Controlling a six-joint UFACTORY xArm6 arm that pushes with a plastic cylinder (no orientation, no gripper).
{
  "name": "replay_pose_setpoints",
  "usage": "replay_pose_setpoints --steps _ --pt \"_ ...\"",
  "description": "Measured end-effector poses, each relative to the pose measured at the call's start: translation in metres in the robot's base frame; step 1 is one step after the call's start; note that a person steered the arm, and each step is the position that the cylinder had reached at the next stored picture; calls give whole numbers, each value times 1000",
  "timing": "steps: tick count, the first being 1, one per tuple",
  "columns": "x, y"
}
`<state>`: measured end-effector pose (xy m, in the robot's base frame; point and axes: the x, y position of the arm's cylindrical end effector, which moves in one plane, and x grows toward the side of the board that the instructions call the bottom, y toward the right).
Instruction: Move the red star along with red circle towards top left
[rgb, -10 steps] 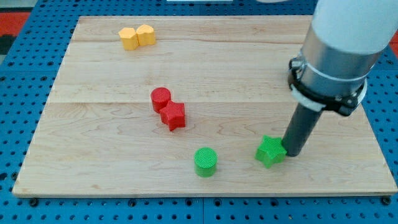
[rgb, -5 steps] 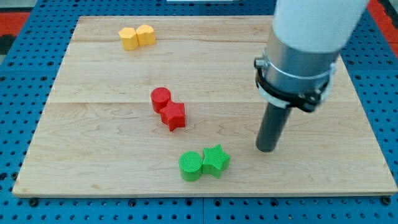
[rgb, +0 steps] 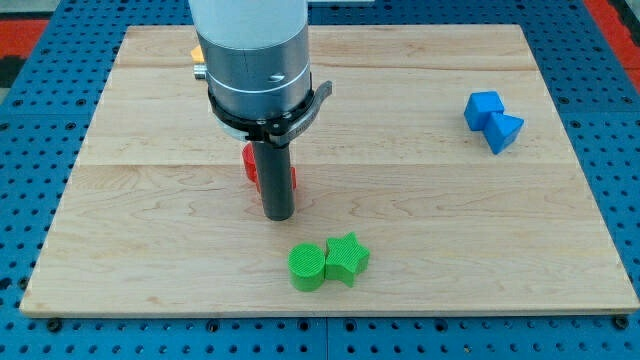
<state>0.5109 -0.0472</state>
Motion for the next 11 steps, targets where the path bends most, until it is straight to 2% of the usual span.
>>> replay_pose_setpoints --steps 4,7,11 --pt "-3 -5" --pt "-45 -5" --pt "-58 -17"
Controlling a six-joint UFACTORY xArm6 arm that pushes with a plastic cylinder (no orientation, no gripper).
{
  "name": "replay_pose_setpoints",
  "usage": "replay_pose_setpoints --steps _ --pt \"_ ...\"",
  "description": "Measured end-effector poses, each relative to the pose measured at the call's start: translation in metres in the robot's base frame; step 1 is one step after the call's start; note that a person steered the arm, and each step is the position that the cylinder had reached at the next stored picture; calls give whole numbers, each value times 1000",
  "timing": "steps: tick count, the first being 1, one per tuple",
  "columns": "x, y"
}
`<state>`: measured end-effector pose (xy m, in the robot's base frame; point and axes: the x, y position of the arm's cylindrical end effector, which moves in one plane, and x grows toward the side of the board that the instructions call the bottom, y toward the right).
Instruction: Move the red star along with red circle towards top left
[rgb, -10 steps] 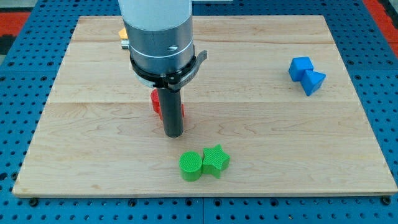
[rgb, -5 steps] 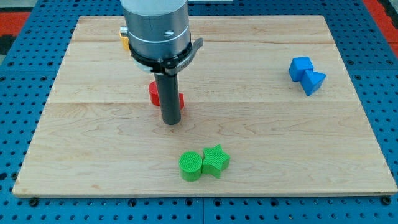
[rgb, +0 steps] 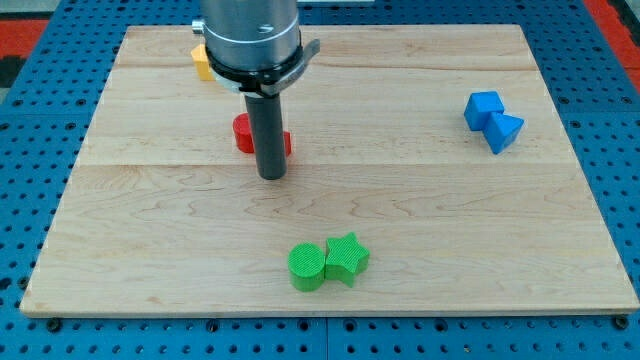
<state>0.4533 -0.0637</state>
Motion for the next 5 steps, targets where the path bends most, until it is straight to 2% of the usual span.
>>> replay_pose_setpoints --steps 2,4,5 --pt "-62 -18" --pt "-65 -9" --pt "-62 25"
